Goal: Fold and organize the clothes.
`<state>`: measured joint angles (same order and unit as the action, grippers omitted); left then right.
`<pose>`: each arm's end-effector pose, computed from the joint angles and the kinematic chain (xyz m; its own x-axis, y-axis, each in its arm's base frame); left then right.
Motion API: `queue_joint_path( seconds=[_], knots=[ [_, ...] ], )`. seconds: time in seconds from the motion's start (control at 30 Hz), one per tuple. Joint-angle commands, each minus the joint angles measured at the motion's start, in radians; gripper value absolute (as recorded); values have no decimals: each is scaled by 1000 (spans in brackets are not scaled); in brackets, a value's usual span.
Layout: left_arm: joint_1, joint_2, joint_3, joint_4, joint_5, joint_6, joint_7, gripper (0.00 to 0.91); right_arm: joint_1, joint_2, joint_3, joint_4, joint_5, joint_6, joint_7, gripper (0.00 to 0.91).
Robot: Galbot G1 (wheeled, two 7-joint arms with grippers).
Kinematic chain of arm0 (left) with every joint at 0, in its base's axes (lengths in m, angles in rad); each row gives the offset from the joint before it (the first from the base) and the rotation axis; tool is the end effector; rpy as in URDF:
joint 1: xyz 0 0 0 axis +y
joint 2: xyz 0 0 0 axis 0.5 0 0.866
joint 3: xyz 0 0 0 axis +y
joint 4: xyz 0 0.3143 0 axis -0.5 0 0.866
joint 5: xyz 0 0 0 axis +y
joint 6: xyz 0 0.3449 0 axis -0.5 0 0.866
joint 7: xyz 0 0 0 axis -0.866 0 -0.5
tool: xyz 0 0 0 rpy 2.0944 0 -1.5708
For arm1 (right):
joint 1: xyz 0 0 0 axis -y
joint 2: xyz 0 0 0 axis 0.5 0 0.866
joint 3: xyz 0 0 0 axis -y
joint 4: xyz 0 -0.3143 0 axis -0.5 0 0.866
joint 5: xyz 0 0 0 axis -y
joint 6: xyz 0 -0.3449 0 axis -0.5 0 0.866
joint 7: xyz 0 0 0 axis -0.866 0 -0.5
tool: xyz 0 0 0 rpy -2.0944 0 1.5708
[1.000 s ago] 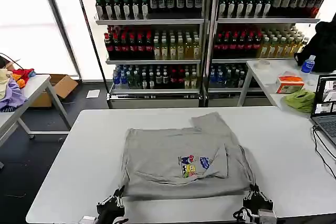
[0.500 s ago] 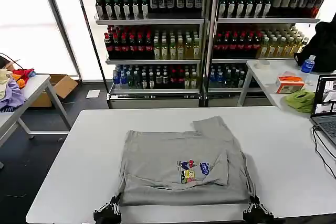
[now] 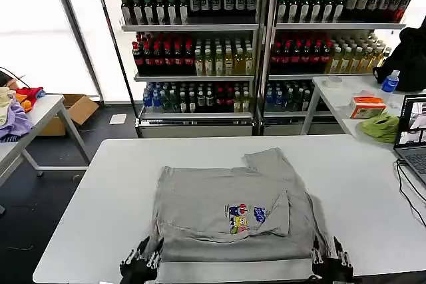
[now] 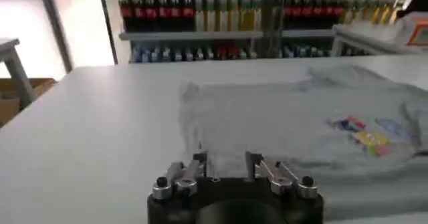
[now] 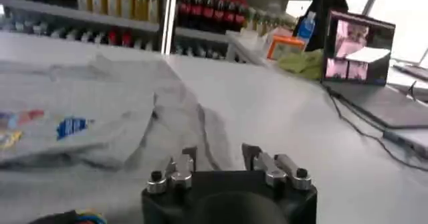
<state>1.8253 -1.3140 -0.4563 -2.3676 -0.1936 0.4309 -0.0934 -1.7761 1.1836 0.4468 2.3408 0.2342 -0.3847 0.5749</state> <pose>0.1225 0.0015 -0.2184 -0.8943 0.1385 0.4256 0.1436 0.9894 -0.0203 0.1336 -0.0104 -0.2210 -0.9055 0.2726 0.3251 0.2127 0.9547 -0.2078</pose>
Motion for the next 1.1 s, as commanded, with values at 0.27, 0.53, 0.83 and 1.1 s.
queue_joint_path(
  seconds=[0.27,0.53,0.83,1.1],
  knots=[
    [-226,308,-141,-10,-190,18,89,907,373,-228,159,-67,248,-49,-172,907],
    [-579,488,-18,291,-411,34,103,907,775,-401,14,-452,369,-7,-353,907],
    [-1035,488,301,680,-498,46,142,907,1221,-359,-320,-829,381,-26,-389,907],
    [-1214,378,402,944,-493,73,147,907,1392,-195,-457,-1056,356,-32,-406,907]
  ],
)
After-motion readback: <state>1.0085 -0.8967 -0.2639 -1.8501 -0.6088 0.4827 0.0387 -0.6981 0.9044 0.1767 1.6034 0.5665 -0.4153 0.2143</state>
